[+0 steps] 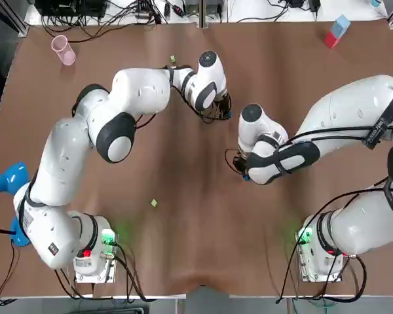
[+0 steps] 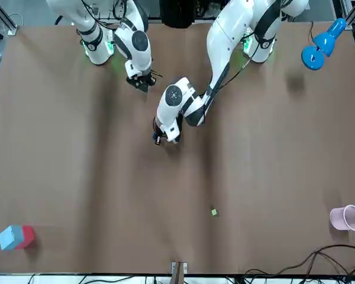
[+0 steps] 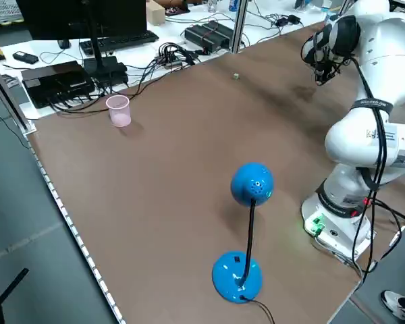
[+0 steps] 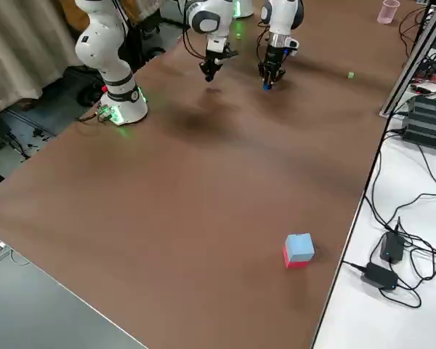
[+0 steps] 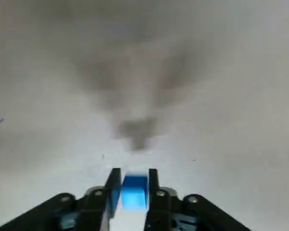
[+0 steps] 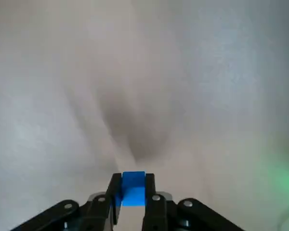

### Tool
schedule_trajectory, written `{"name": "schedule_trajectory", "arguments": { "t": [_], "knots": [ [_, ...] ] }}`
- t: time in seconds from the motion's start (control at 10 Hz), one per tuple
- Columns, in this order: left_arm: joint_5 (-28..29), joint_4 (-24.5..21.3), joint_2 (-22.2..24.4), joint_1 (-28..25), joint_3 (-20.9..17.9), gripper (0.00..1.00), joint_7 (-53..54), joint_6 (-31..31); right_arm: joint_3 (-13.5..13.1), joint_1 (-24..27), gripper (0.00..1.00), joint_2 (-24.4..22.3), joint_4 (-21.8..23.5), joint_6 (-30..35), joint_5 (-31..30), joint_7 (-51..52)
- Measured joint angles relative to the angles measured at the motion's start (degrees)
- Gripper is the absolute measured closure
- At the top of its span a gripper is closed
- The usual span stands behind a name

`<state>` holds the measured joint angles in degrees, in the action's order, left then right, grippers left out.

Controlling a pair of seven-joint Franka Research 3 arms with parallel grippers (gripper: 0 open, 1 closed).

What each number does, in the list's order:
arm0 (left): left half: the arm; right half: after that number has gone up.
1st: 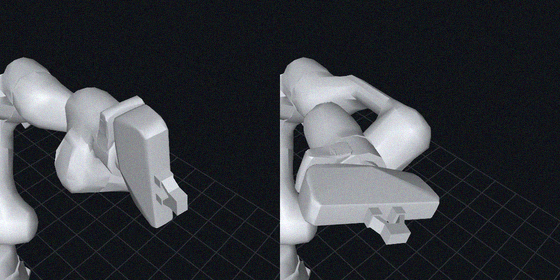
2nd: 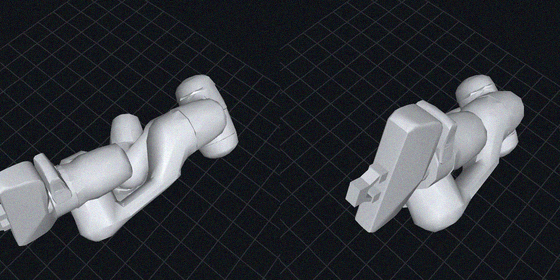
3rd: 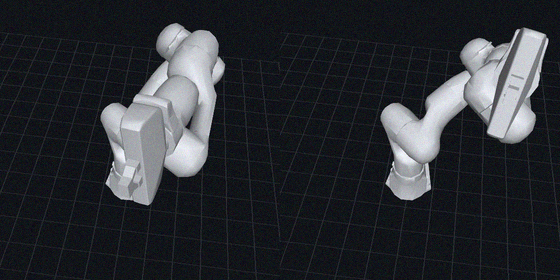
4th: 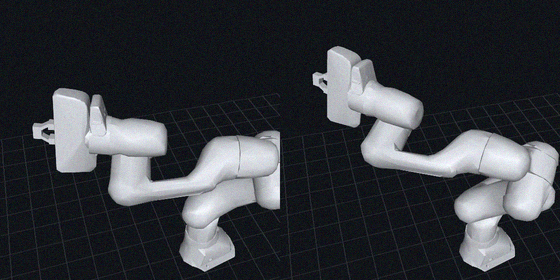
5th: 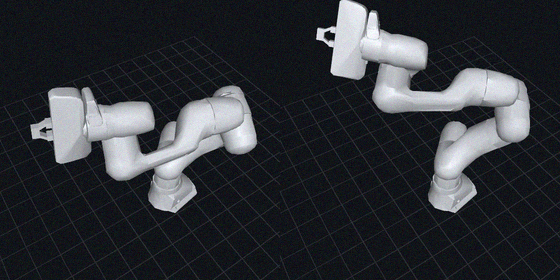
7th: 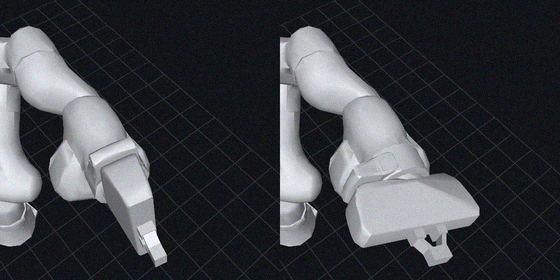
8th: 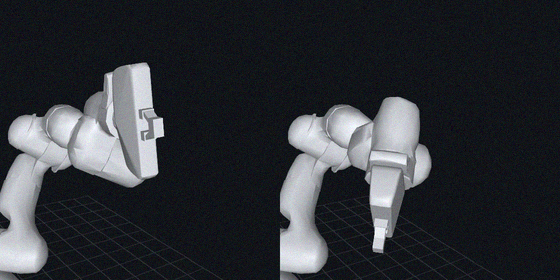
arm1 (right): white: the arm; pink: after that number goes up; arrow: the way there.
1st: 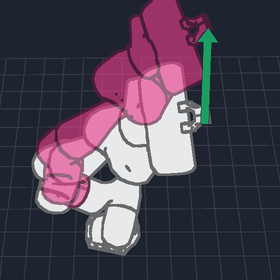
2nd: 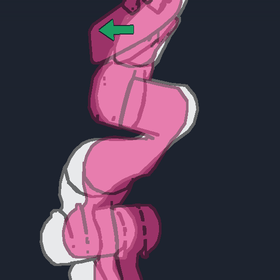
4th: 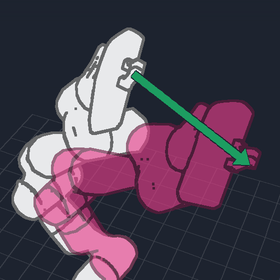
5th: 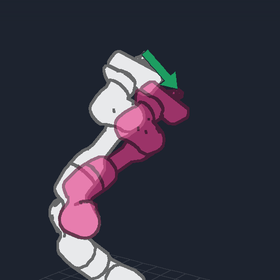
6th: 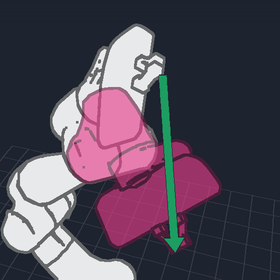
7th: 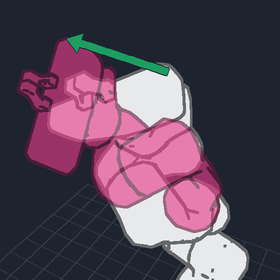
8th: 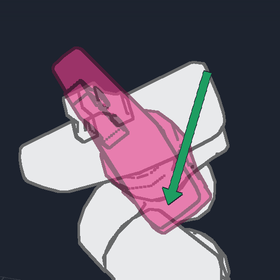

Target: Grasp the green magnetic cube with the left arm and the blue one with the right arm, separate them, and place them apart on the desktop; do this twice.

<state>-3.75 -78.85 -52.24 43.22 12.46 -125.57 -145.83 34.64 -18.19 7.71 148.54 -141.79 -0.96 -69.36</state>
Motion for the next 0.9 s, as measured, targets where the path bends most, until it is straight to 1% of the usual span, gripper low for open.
{"name": "schedule_trajectory", "arguments": {
  "t": [0.1, 0.2, 0.3, 0.4, 0.5, 0.6, 0.7, 0.8, 0.9],
  "knots": [
    [0.00, 0.36, 0.16, -0.13, -0.20, 0.50, 0.03, -0.04, 0.02, 0.20, 0.77, 0.00, 0.83, -0.01, 0.00, 4.00],
    [0.00, 0.67, 0.76, -0.56, -0.42, 0.34, 0.04, 0.31, 0.22, 0.24, 0.77, 0.00, 1.48, -0.03, 0.00, 6.19],
    [0.00, 0.93, 2.07, -1.45, -0.78, 0.21, 0.06, 1.83, 0.82, 0.24, 0.75, 0.00, 1.79, -0.07, 0.00, 7.00],
    [0.02, 1.20, 4.24, -3.32, -0.94, 0.05, 1.55, 4.97, 1.47, 0.25, 0.74, -0.01, 1.90, -0.13, 0.00, 7.12],
    [0.38, 1.48, 7.14, -5.67, -1.17, 0.00, 4.88, 8.95, 1.90, 0.25, 0.61, -0.01, 1.88, -0.38, 0.00, 7.15],
    [2.68, 1.56, 10.08, -7.72, -1.73, 0.00, 7.95, 12.26, 2.02, 0.25, 0.46, -0.03, 1.83, -0.54, 0.00, 7.25],
    [6.72, 1.61, 12.94, -9.76, -2.18, 0.00, 9.55, 15.78, 2.04, 0.25, 0.32, -0.11, 1.60, -0.62, 0.00, 7.36],
    [9.56, 1.63, 15.54, -11.83, -2.36, 0.00, 11.13, 19.52, 2.04, 0.27, 0.17, -0.19, 0.66, -0.91, 0.00, 7.37],
    [10.73, 1.70, 18.08, -14.07, -2.42, 0.00, 14.57, 24.01, 2.06, 0.30, 0.01, -0.31, -1.57, -1.48, -0.01, 7.40]
  ]
}}
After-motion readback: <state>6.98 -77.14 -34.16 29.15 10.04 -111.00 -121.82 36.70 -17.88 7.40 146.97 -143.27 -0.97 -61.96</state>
